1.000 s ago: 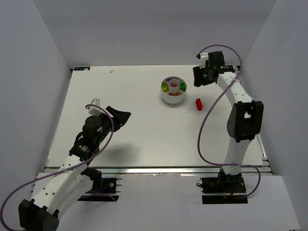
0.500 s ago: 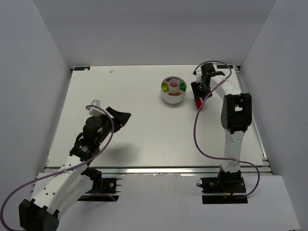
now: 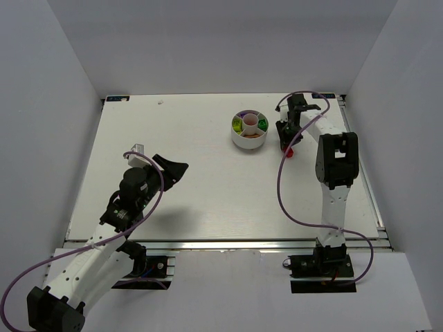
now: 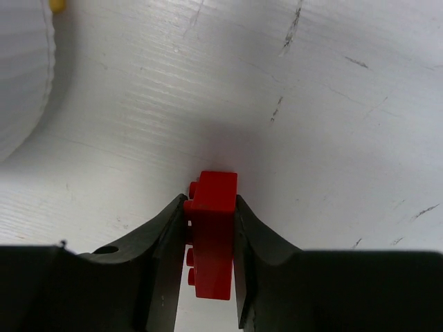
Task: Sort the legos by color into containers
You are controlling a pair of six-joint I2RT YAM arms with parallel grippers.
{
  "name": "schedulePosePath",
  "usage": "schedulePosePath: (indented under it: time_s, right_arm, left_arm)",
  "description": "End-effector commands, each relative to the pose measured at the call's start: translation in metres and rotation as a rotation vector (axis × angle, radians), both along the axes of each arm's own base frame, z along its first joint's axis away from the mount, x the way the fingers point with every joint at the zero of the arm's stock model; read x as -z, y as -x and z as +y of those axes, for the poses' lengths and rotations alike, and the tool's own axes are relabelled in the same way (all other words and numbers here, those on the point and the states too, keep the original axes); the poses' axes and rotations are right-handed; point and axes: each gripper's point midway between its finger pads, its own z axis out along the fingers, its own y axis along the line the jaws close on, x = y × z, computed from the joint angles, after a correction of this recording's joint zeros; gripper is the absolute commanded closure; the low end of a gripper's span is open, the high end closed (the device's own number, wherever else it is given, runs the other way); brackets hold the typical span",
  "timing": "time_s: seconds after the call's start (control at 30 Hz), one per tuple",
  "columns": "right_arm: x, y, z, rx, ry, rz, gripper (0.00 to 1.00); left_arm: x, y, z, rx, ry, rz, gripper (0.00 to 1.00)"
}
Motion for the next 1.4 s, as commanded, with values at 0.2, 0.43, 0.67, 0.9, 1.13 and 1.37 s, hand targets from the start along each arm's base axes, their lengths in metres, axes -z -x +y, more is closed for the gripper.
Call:
schedulePosePath:
  time_s: [0.2,0.43,0.67,0.9,1.13,1.37]
  right_arm:
    - [-0.133,-0.036,0.027,-0.103,-0.173,-0.307,1.00]
    - [-0.225,-0.031,0.072,-0.321,-0.402,-0.567,1.00]
    - [-0.253,-0.021,0.125,-0.541,-0.598,-0.750,1.00]
    - [-0.240,-0.039,0.154,-0.574,-0.684,-0.765,1.00]
    - [-0.218,-0.054,0.169,-0.552,-0.675,-0.727,1.00]
    - [-0.182,-0.062,0.166,-0.511,-0.639,-0.672,0.92]
  left_arm:
    - [-0.002,0.000,-0.001,0.005,0.007,-0.012,0.33]
    - [-0.004,0.001,0.000,0.001,0.009,-0.020,0.33]
    - [-0.005,0.003,0.001,-0.001,0.012,-0.020,0.33]
    - [-0.004,0.003,0.003,-0.007,0.010,-0.018,0.32]
    - [-0.001,0.002,0.002,-0.007,0.005,-0.012,0.32]
    - [-0.001,0.000,0.001,-0.004,-0.006,-0.010,0.32]
